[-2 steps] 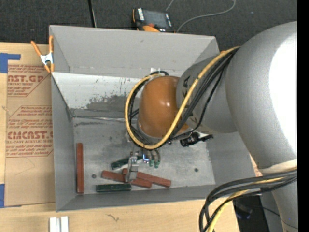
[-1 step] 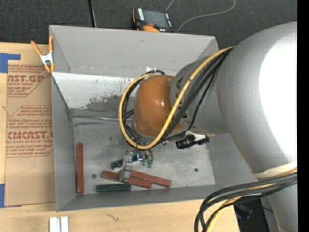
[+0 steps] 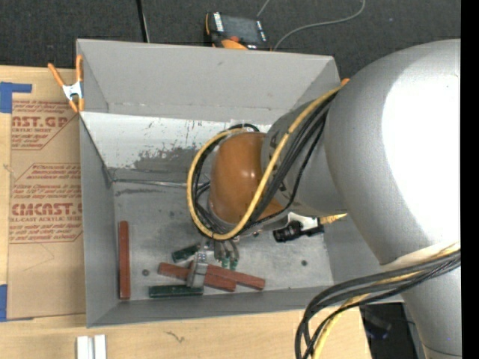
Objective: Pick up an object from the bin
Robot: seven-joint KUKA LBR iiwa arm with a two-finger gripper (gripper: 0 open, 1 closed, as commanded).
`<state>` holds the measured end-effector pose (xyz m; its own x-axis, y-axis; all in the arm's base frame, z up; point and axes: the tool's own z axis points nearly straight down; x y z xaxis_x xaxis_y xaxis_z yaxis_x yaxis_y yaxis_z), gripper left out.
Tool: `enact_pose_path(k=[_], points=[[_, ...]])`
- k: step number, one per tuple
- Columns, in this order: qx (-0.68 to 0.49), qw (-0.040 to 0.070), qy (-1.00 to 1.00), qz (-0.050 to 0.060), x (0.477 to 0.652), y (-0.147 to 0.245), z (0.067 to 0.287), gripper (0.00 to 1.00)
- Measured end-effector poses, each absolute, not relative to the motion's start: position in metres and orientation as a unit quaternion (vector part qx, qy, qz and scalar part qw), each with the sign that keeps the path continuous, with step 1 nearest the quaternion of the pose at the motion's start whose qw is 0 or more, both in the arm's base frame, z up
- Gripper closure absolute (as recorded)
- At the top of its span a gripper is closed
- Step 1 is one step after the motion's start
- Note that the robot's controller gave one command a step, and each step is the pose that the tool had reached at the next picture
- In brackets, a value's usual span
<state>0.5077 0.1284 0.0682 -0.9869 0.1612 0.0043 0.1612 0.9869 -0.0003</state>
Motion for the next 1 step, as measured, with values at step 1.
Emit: enact_pose_path(k=[1], points=[[-0.080,0.001,-0.997,-0.001,0.5075,0.1296,0.0683,0.00]])
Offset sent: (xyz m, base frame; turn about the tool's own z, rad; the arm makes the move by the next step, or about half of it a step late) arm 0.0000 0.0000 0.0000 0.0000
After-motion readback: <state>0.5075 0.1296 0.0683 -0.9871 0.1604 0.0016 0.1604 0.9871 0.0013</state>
